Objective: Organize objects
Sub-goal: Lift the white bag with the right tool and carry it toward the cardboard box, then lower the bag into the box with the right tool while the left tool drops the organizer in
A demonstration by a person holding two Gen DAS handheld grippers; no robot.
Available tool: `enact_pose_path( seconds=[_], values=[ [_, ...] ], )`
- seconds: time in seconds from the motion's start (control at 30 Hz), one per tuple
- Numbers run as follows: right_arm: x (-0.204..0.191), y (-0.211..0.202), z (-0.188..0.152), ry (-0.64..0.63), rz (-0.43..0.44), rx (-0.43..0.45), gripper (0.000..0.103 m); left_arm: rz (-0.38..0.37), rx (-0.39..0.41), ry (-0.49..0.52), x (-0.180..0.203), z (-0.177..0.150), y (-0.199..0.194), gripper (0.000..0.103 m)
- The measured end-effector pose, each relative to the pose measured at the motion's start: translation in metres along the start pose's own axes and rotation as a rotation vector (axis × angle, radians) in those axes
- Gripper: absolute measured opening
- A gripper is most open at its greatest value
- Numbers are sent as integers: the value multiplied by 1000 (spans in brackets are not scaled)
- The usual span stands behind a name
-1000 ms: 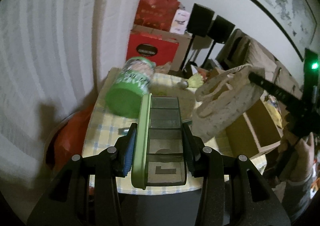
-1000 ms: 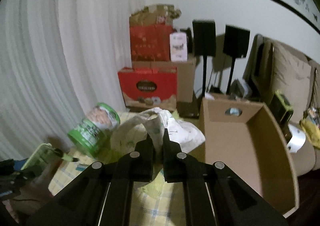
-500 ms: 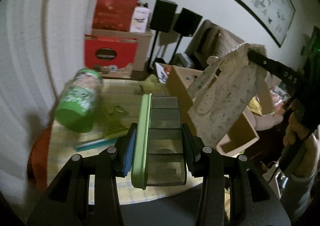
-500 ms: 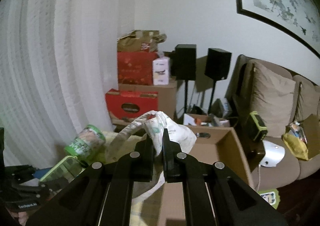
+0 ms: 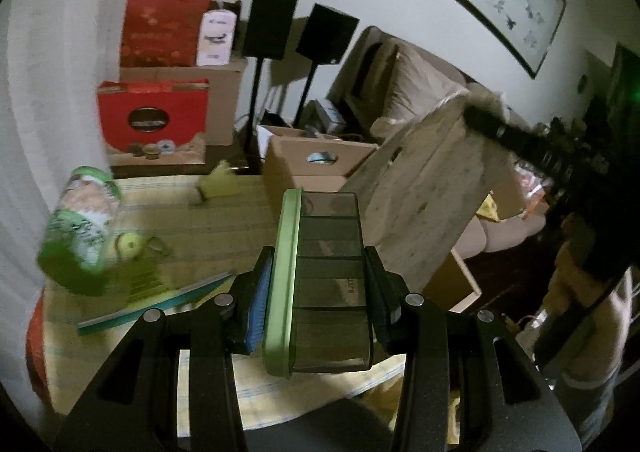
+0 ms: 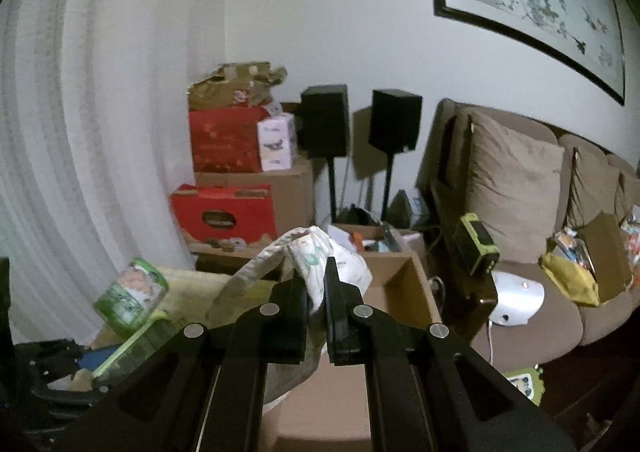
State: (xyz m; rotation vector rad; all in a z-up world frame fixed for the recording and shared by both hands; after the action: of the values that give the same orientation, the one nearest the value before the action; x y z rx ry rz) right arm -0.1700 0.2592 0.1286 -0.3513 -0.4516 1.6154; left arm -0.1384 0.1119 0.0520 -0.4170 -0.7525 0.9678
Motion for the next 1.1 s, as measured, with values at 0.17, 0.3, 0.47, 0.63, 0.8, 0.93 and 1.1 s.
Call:
enact_pose_path(
  seconds=[0.17,0.3,0.47,0.63,0.8,0.93,1.1],
  values=[
    [24,38,-48,-21,-24,-120,6,-11,-47,19,18,0,35,40],
    [51,73,-97,-11,-74,-250,6,-13,-84,38,29,-9,60,40],
    [85,94,-140,18,-124,-353,7,-25,-130,49,44,-19,85,40],
    [98,95,-159,-43,-191,-424,12,-57,-180,72,66,-25,109,40],
    [106,82,-165,-52,-227,-437,37,-96,-259,71,82,-35,136,40],
    [113,61,-158,-13,-223,-414,51,-104,-322,62,87,-46,157,39],
    [111,36,-144,13,-196,-364,54,-104,-349,37,81,-52,160,54]
  ],
)
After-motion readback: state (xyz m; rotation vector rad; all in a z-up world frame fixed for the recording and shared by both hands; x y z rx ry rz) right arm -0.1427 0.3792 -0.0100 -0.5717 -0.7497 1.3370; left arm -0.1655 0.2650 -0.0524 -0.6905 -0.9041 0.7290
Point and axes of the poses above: each gripper's, at about its wrist camera, not at the fingertips, and y roughly the way its jaws point, x to its right, z to its top, the point moved 4 cm from there along y, roughly the way its jaws point, and after that the axes turned 5 degrees about -z, right-handed, at the moved point
